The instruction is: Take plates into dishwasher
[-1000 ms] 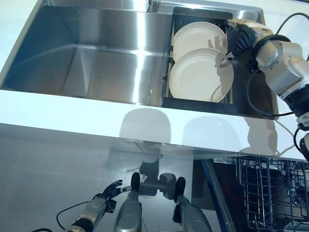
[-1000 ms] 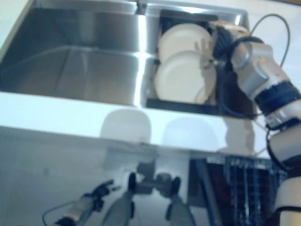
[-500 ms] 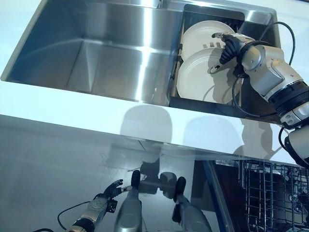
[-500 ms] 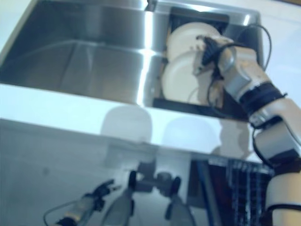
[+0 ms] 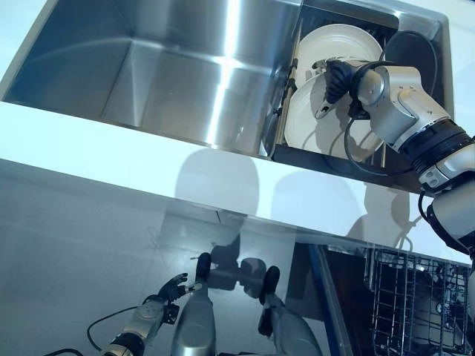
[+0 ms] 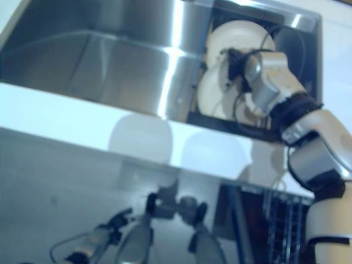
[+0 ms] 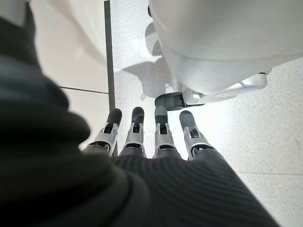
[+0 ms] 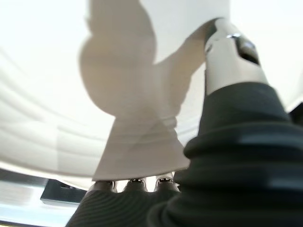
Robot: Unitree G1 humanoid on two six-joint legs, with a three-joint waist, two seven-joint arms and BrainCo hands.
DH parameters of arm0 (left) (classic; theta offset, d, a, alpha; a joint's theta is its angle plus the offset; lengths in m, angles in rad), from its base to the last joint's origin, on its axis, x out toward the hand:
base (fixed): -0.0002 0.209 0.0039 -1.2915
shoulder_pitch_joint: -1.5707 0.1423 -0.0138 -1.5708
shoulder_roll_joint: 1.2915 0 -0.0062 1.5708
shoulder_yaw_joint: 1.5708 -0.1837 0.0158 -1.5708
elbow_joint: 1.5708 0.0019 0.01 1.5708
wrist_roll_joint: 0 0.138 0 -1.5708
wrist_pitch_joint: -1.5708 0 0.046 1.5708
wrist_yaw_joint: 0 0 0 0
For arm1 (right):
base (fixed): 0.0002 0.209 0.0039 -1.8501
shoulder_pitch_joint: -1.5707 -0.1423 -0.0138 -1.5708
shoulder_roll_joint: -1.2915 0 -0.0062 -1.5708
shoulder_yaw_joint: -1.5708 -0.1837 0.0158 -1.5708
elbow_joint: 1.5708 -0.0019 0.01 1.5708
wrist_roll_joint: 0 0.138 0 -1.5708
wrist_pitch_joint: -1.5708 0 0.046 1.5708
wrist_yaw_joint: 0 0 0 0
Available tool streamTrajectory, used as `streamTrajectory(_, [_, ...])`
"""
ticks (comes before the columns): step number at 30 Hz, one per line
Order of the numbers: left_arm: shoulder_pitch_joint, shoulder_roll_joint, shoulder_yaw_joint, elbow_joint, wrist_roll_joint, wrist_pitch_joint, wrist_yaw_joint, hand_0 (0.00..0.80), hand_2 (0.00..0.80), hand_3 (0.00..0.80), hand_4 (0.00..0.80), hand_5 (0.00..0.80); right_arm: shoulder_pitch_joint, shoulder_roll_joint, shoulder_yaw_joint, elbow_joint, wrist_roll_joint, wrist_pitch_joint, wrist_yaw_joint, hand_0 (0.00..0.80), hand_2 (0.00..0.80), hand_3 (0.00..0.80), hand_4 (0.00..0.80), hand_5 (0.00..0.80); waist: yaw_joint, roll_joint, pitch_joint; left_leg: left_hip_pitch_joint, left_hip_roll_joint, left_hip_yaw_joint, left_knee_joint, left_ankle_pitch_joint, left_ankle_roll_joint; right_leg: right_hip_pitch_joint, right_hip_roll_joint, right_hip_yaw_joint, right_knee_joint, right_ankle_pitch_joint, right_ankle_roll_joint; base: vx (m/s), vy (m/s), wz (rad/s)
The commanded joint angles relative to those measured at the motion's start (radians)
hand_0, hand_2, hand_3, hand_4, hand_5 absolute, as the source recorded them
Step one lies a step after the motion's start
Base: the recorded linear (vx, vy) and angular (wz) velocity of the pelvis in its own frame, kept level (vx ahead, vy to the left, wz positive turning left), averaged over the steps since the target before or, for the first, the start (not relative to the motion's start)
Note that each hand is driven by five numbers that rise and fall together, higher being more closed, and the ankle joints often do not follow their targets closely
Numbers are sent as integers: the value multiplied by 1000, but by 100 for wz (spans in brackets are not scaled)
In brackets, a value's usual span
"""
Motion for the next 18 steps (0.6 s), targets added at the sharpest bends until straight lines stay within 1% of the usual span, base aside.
streamTrajectory(1, [-21, 18, -19, -8, -36, -20, -5, 0, 0, 0, 0, 0, -105, -28, 74, 83, -19, 59, 102, 0, 0, 0, 0, 0, 22, -35, 36, -13, -6, 27, -4, -8, 15, 3, -82, -23, 11, 33, 76, 0, 0, 0])
streamTrajectory(4, [-24, 18, -15, -8, -36, -20, -6, 0, 0, 0, 0, 0, -86, -26, 58, 125, -32, 77, 166, 0, 0, 0, 0, 0, 22, -35, 42, -12, -3, 29, -4, -6, 13, 4, -84, -22, 11, 35, 76, 0, 0, 0])
streamTrajectory(6, [-26, 17, -13, -6, -35, -20, -5, 0, 0, 0, 0, 0, -76, -25, 51, 149, -41, 78, 188, 78, 78, 78, 78, 78, 21, -35, 42, -11, -2, 29, -4, -6, 13, 4, -84, -21, 11, 35, 76, 0, 0, 0])
streamTrajectory(7, [-27, 18, -11, -3, -34, -21, -7, 0, 0, 0, 0, 0, -73, -26, 47, 170, -52, 74, 203, 223, 223, 223, 223, 223, 21, -35, 43, -10, -1, 30, -4, -5, 12, 5, -84, -20, 12, 35, 76, 0, 0, 0])
streamTrajectory(8, [-27, 17, -11, -1, -34, -23, -8, 0, 0, 0, 0, 0, -72, -29, 48, 180, -57, 64, 201, 489, 489, 489, 489, 489, 20, -35, 43, -9, -1, 31, -4, -5, 12, 5, -84, -19, 12, 35, 75, 0, 0, 0])
streamTrajectory(9, [-26, 17, -9, 0, -32, -24, -10, 0, 0, 0, 0, 0, -72, -33, 47, 188, -54, 57, 195, 800, 800, 800, 800, 800, 20, -34, 43, -8, 0, 31, -4, -5, 12, 7, -85, -19, 12, 34, 75, 0, 0, 0])
streamTrajectory(12, [-23, 21, -5, 1, -26, -26, -12, 0, 0, 0, 0, 0, -72, -40, 42, 199, -79, 48, 181, 800, 800, 800, 800, 800, 20, -37, 40, -6, 0, 32, -4, -5, 11, 9, -83, -15, 10, 35, 76, 0, 0, 0])
streamTrajectory(15, [-18, 21, -6, 2, -22, -28, -6, 0, 0, 0, 0, 0, -86, -52, 47, 213, -79, 25, 111, 800, 800, 800, 800, 800, 19, -40, 35, -2, 2, 32, -4, -7, 11, 14, -80, -12, 8, 35, 76, 0, 0, 0])
streamTrajectory(18, [-13, 23, -7, 8, -19, -36, -4, 0, 0, 0, 0, 0, -115, -62, 57, 207, -78, 18, 51, 800, 800, 800, 800, 800, 17, -43, 26, 2, 3, 31, -4, -8, 10, 19, -78, -9, 7, 33, 77, 0, 0, 0])
